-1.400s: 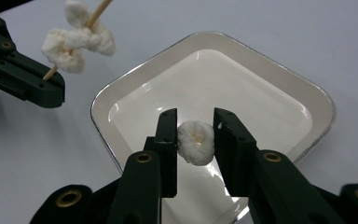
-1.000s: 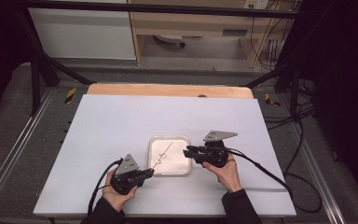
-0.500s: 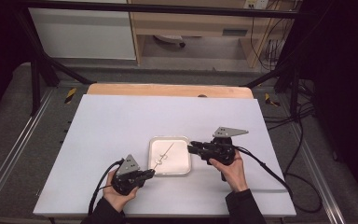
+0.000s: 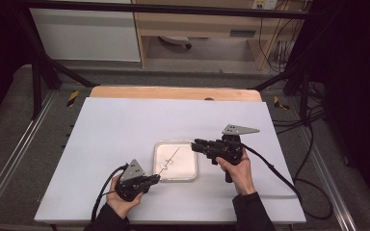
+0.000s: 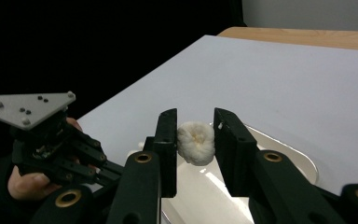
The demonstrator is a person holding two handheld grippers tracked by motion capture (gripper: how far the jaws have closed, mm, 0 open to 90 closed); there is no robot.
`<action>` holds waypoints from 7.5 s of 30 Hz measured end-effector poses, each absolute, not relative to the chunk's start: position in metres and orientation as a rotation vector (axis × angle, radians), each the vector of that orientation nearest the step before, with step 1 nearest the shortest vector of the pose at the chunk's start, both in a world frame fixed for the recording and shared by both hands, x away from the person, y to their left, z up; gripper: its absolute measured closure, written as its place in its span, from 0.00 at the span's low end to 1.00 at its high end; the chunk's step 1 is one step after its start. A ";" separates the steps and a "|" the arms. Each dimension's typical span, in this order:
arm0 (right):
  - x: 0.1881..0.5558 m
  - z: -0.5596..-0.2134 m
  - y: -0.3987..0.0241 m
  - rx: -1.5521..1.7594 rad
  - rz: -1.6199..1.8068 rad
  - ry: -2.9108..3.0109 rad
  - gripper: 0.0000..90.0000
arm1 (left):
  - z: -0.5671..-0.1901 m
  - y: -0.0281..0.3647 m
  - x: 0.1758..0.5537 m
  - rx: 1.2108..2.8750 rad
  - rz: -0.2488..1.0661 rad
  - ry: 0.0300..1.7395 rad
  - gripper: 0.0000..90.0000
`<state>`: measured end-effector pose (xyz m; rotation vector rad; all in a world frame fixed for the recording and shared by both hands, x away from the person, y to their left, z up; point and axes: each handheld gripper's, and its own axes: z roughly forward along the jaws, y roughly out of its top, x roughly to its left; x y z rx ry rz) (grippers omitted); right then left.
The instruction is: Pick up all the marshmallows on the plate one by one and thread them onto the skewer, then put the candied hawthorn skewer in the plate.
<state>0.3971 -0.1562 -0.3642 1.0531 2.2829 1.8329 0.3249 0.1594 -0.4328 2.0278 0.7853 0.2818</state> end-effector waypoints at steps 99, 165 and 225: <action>0.388 -0.427 -0.093 1.122 1.996 2.359 0.85 | -0.437 0.152 0.324 2.006 0.272 0.812 0.98; 0.364 -0.451 -0.235 1.070 1.218 2.382 0.01 | -0.424 0.155 0.340 2.077 0.258 0.871 0.98; 0.364 -0.453 -0.233 1.064 1.203 2.403 0.01 | -0.430 0.117 0.383 2.276 0.255 0.987 0.82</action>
